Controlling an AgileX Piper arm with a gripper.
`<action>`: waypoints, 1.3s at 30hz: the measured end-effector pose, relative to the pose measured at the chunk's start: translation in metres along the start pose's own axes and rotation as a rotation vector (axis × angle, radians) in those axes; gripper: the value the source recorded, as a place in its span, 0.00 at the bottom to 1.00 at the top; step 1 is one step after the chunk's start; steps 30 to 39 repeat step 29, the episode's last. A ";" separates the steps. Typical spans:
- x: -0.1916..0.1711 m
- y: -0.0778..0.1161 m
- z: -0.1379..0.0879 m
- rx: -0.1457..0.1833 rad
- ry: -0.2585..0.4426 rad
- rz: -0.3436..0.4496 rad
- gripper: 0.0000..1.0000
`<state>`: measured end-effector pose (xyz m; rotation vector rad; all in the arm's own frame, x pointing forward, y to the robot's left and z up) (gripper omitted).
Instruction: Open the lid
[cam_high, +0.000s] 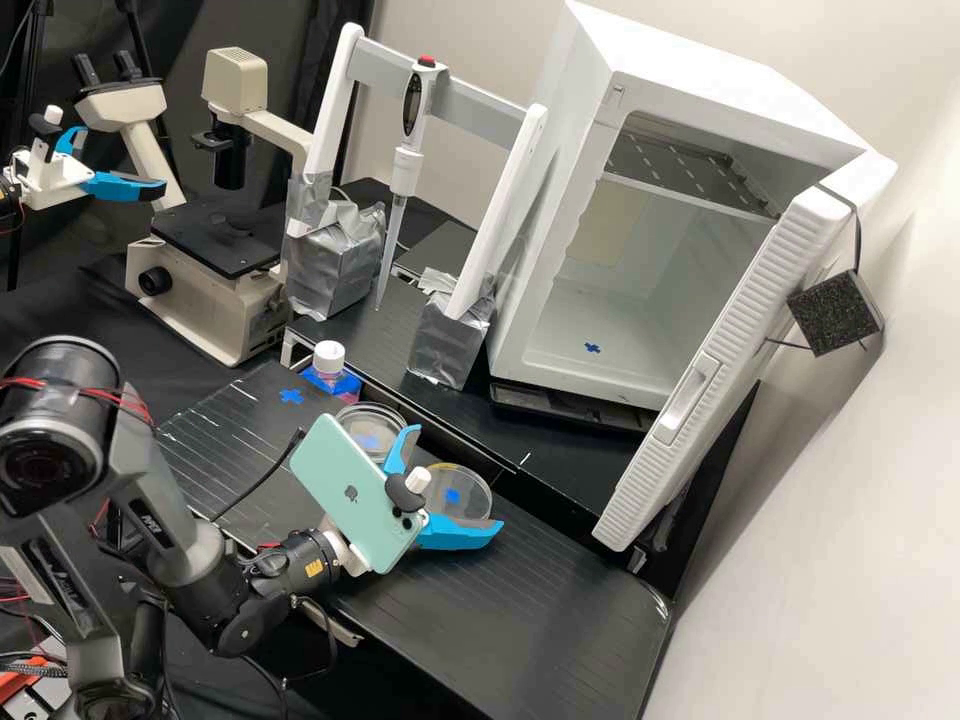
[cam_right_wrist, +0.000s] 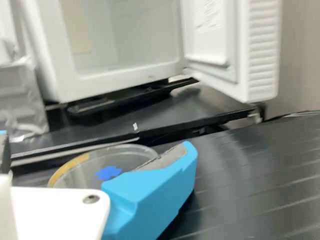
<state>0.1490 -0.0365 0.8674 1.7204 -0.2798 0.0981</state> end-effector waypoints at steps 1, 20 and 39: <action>-0.002 0.002 -0.003 0.007 0.007 0.015 1.00; -0.011 -0.049 -0.080 -0.061 0.315 -0.026 1.00; -0.002 -0.061 -0.067 -0.045 0.230 -0.088 1.00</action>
